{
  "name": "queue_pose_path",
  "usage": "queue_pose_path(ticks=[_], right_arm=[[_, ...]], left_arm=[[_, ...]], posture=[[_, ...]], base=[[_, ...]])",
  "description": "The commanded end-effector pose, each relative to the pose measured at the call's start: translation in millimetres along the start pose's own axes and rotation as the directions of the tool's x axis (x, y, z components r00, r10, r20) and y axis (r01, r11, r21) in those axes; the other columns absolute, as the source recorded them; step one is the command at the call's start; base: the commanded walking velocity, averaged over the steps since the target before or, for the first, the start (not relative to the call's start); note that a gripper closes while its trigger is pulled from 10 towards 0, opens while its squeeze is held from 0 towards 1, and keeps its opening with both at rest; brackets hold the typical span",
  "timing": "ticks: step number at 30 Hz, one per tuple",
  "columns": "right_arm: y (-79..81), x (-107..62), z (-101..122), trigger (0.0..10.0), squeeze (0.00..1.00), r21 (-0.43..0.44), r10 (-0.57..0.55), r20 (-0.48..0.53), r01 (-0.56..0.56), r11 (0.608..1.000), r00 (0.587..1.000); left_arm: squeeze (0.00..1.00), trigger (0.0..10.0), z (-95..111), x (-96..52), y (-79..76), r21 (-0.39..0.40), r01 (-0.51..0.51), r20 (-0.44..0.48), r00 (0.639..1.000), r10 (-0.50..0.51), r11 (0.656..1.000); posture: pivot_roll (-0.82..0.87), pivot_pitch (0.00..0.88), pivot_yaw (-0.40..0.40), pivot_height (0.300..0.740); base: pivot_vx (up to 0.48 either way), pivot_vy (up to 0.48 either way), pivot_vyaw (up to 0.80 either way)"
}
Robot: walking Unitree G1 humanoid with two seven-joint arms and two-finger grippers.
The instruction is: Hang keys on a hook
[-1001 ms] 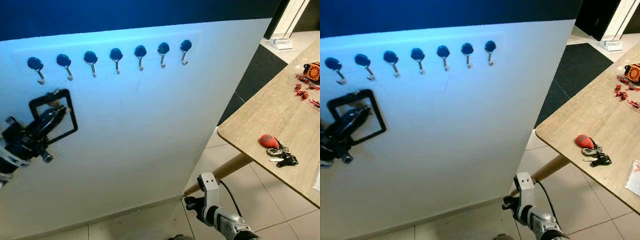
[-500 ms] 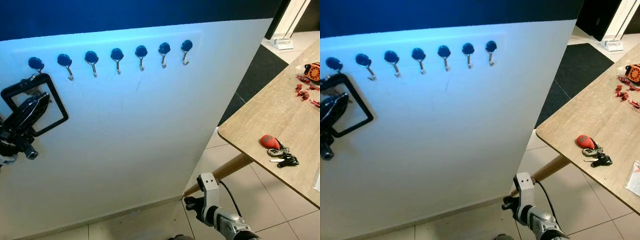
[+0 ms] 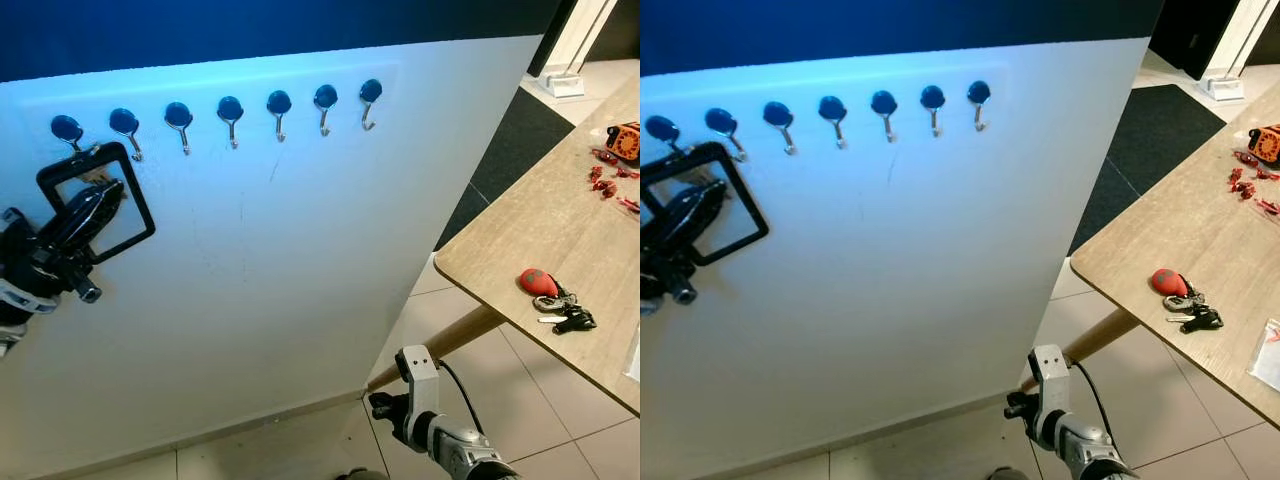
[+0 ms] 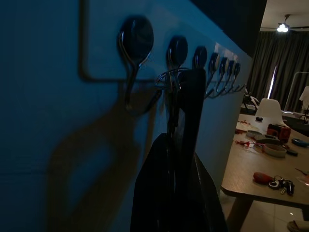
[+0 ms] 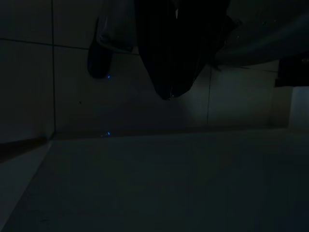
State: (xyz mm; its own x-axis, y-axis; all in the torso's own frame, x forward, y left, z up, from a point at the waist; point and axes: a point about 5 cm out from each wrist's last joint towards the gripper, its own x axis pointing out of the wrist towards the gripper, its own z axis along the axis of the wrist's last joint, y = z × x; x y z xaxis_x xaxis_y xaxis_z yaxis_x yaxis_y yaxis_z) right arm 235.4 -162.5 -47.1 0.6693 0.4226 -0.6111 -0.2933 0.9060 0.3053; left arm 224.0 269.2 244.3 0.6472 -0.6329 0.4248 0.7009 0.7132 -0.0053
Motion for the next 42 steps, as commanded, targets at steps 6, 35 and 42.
queue_pose_path(ticks=[6,35,42], right_arm=[[-0.7,-2.0,-6.7,10.0,0.00,0.002,-0.004,-0.017,0.004,1.000,1.000],[-0.2,-1.5,-6.0,10.0,0.00,0.002,-0.003,-0.018,0.003,1.000,1.000],[-0.2,-1.4,-6.0,10.0,0.00,0.001,-0.001,-0.019,0.001,1.000,1.000]], left_arm=[[0.00,10.0,-10.1,-5.5,2.8,-0.035,-0.032,-0.010,0.999,0.032,0.999],[0.00,10.0,-0.3,-16.5,-9.2,-0.043,0.053,-0.004,0.999,-0.054,0.998],[0.00,10.0,6.8,-26.8,-20.4,-0.047,0.126,-0.021,0.992,-0.127,0.991]], posture=[[-0.01,0.086,-0.007,0.740],[-0.01,0.091,-0.008,0.740],[-0.01,0.091,-0.010,0.740]], base=[[0.000,0.000,0.00],[0.000,0.000,0.00],[0.000,0.000,0.00]])
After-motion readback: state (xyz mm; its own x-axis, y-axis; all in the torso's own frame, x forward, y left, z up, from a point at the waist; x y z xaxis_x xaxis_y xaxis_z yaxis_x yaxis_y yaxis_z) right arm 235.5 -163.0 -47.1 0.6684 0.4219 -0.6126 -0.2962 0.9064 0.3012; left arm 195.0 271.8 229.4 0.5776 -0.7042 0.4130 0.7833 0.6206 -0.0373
